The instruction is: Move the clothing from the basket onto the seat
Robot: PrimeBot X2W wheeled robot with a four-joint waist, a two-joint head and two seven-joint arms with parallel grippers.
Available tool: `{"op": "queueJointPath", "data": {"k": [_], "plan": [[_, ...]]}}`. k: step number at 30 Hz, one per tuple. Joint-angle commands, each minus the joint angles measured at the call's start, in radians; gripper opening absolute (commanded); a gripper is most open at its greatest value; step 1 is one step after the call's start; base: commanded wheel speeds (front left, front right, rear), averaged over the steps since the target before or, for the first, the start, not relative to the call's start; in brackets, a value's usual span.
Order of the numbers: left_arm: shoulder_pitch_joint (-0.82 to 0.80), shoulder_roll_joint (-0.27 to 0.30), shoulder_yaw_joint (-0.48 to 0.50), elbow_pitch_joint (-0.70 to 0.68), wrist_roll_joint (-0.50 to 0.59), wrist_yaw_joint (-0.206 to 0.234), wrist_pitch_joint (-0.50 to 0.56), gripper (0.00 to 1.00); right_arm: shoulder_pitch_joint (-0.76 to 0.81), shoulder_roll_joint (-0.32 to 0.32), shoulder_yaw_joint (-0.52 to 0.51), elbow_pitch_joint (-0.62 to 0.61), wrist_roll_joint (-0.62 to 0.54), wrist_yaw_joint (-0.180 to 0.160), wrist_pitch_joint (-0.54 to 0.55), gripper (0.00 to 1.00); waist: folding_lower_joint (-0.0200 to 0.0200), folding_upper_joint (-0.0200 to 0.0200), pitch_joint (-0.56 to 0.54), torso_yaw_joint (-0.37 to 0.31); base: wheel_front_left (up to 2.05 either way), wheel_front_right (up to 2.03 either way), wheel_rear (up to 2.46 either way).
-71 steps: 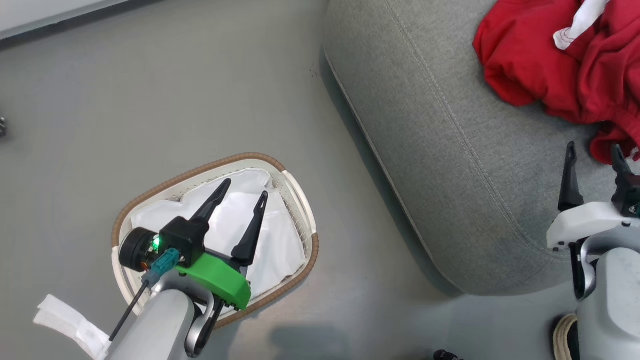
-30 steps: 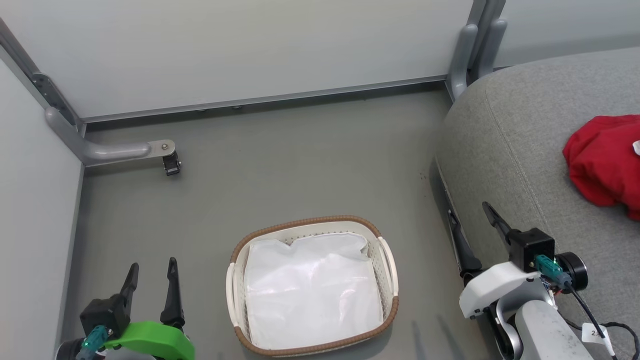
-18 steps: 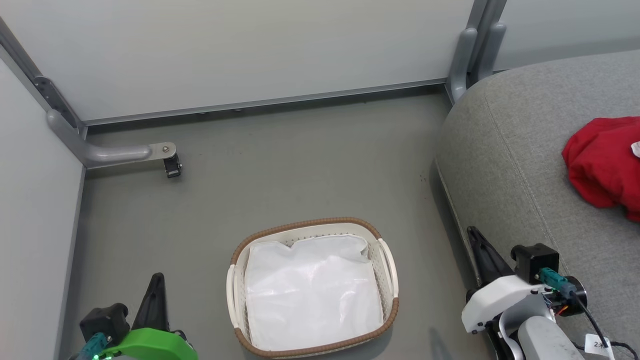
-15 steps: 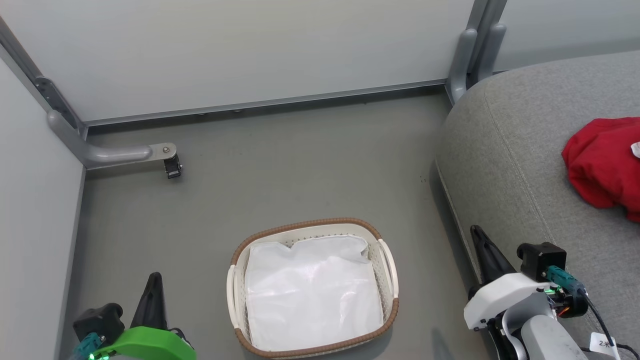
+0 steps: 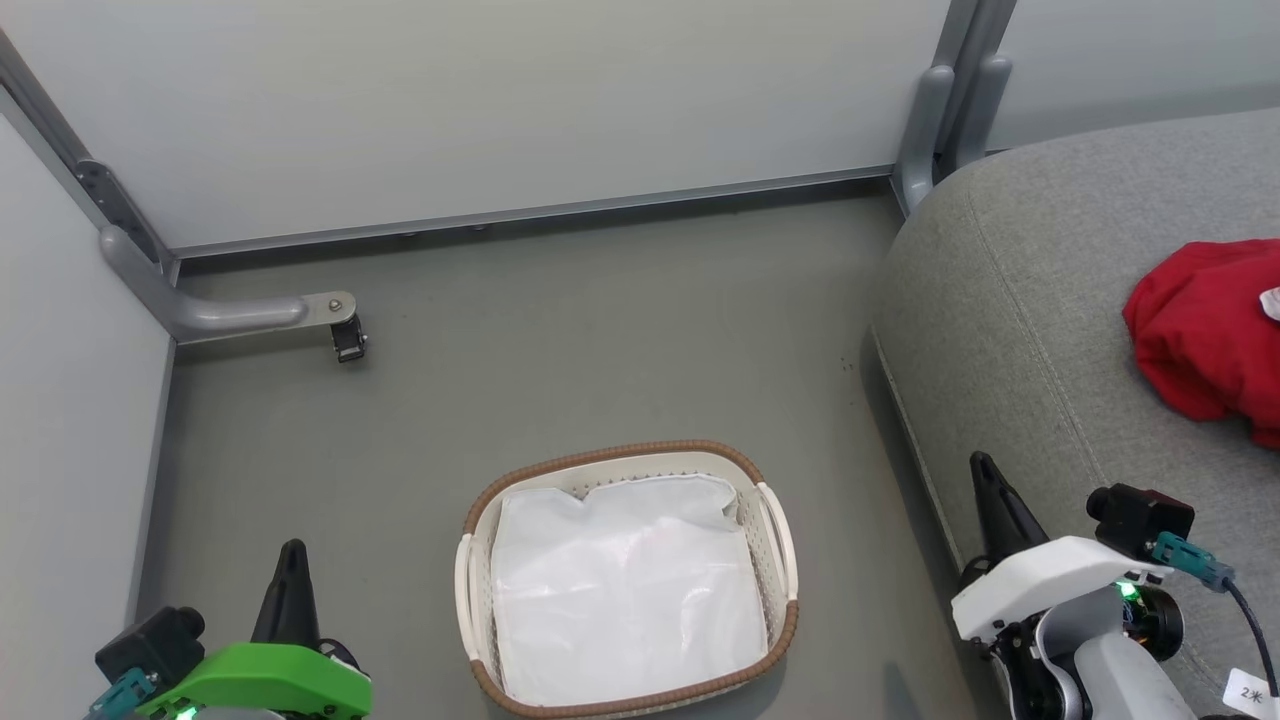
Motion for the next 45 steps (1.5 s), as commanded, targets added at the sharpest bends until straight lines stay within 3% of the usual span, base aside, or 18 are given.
{"op": "queueJointPath", "data": {"k": [1, 45], "plan": [[-0.021, 0.001, 0.008, -0.019, -0.035, -0.001, 0.008, 0.0, -0.006, -0.005, -0.008, -0.021, 0.04, 0.0, 0.007, 0.0, 0.0, 0.0, -0.001, 0.0, 0.0, 0.0, 0.0], [-0.047, -0.011, 0.058, -0.094, -0.553, -0.003, 0.153, 0.0, 0.039, -0.009, -0.088, -0.098, 0.613, -0.001, 0.153, 0.0, 0.0, 0.0, -0.03, 0.006, 0.0, 0.0, 0.0]]}}
